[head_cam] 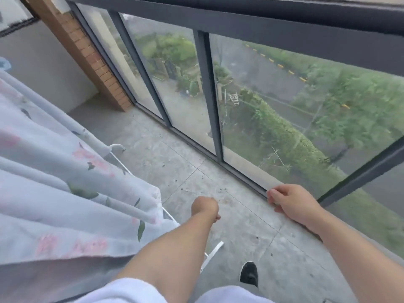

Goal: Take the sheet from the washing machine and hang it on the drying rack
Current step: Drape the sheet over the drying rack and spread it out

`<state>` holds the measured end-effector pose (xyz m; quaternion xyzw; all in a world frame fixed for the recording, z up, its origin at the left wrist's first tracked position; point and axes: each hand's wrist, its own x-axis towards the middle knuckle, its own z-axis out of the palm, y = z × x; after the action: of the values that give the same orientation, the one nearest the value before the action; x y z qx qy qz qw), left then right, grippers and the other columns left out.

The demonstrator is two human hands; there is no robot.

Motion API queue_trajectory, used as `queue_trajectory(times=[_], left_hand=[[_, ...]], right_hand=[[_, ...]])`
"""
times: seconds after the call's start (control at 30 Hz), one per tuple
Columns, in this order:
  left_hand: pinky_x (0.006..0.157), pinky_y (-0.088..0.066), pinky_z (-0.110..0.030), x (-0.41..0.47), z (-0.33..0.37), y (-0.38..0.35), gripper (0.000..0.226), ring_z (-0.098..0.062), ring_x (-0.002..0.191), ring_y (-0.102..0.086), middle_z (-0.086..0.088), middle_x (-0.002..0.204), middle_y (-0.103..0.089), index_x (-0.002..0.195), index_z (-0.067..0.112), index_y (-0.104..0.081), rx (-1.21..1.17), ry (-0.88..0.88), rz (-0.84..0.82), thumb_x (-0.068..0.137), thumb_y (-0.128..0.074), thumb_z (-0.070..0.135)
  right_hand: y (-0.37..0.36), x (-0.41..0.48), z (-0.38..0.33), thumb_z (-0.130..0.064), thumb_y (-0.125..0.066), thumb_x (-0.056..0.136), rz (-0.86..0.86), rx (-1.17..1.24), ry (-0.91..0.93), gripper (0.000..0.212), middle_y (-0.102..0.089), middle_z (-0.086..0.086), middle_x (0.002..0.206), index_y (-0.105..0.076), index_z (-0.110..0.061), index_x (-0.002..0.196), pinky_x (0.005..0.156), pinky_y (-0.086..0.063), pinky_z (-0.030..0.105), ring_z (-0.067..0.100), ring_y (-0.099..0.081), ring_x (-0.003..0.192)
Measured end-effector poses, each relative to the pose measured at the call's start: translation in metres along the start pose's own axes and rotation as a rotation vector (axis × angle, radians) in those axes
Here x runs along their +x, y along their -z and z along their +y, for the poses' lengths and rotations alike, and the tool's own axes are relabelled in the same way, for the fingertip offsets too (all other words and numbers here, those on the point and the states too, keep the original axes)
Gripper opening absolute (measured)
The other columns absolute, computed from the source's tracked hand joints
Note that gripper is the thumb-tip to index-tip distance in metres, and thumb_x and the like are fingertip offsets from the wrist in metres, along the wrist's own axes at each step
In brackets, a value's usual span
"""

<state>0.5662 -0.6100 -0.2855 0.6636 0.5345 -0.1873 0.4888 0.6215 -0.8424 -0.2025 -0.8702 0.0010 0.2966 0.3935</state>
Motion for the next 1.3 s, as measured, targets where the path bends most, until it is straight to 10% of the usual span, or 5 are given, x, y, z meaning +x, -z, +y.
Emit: queue_trajectory(times=[0.43,0.67,0.87,1.03,1.3], left_hand=[[0.081,-0.059,-0.036,0.058,0.060,0.090,0.027,-0.031,0.090,-0.070,-0.008,0.097,-0.072,0.098,0.016,-0.061,0.117,-0.011,0.456,0.083,-0.038,0.020],[0.092,-0.042,-0.033,0.063,0.090,0.136,0.038,-0.025,0.122,-0.055,0.002,0.141,-0.047,0.133,0.022,-0.051,0.268,-0.064,0.575,0.096,-0.046,0.020],[0.109,-0.030,-0.040,0.114,0.087,0.203,0.045,-0.027,0.142,-0.030,-0.003,0.150,-0.039,0.133,0.020,-0.051,1.027,-0.034,0.485,0.088,-0.046,0.013],[0.120,0.006,-0.059,0.182,0.045,0.277,0.051,-0.038,0.151,-0.006,-0.015,0.162,-0.023,0.141,0.018,-0.052,1.251,0.269,0.352,0.092,-0.037,0.019],[0.110,-0.026,-0.053,0.220,0.044,0.356,0.067,-0.040,0.141,-0.026,-0.016,0.156,-0.030,0.146,0.023,-0.045,0.651,0.793,0.288,0.079,-0.043,0.023]], right_hand=[[0.000,0.188,-0.148,-0.030,-0.052,0.102,-0.327,-0.328,0.285,0.028,-0.067,-0.004,0.072,-0.071,-0.016,0.088,0.051,-0.040,0.021,0.000,-0.058,0.048],[-0.044,0.249,-0.234,-0.031,-0.049,0.102,-0.539,-0.487,0.432,0.029,-0.074,0.003,0.095,-0.072,-0.016,0.095,0.067,-0.053,0.032,0.024,-0.072,0.092],[-0.112,0.293,-0.301,-0.028,-0.048,0.102,-0.681,-0.597,0.529,0.035,-0.069,0.009,0.082,-0.070,-0.002,0.106,0.061,-0.045,0.028,0.028,-0.069,0.087],[-0.184,0.353,-0.373,-0.028,-0.047,0.101,-0.729,-0.680,0.552,0.038,-0.066,0.012,0.081,-0.066,0.003,0.111,0.059,-0.041,0.028,0.034,-0.070,0.091],[-0.290,0.397,-0.500,-0.024,-0.045,0.101,-0.789,-0.821,0.607,0.037,-0.065,0.024,0.089,-0.062,0.007,0.113,0.063,-0.038,0.030,0.019,-0.045,0.070]])
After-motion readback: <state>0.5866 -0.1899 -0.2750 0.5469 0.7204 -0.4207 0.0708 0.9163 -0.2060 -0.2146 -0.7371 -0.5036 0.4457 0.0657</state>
